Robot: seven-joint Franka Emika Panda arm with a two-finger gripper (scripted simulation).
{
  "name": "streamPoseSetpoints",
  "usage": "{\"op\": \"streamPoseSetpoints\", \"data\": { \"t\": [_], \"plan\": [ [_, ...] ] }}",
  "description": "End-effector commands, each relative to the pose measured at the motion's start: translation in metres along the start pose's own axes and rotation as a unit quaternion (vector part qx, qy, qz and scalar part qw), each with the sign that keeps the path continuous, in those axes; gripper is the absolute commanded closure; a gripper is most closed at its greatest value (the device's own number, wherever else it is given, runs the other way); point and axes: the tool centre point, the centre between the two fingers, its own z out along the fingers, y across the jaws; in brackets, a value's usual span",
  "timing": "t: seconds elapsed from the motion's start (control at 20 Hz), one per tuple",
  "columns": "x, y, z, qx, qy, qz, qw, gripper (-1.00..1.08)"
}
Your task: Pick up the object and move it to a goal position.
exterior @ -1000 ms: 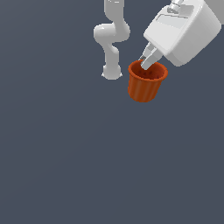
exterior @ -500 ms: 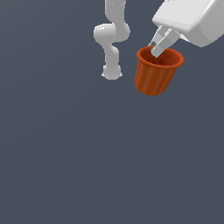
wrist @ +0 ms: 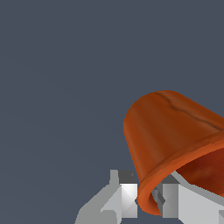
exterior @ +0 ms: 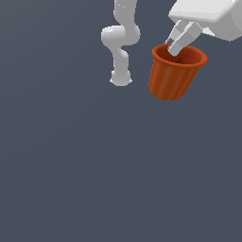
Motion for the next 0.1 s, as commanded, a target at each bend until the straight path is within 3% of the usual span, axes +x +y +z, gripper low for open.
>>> {"op": "streamPoseSetpoints", "data": {
  "t": [0.0,0.05],
  "plan": [
    [-0.0010,0.0007,-0.0019,-0.001,0.000,0.001,1.0000,1.08],
    [-0.0010,0.0008,-0.0019,-0.001,0.000,0.001,1.0000,1.08]
  ]
}}
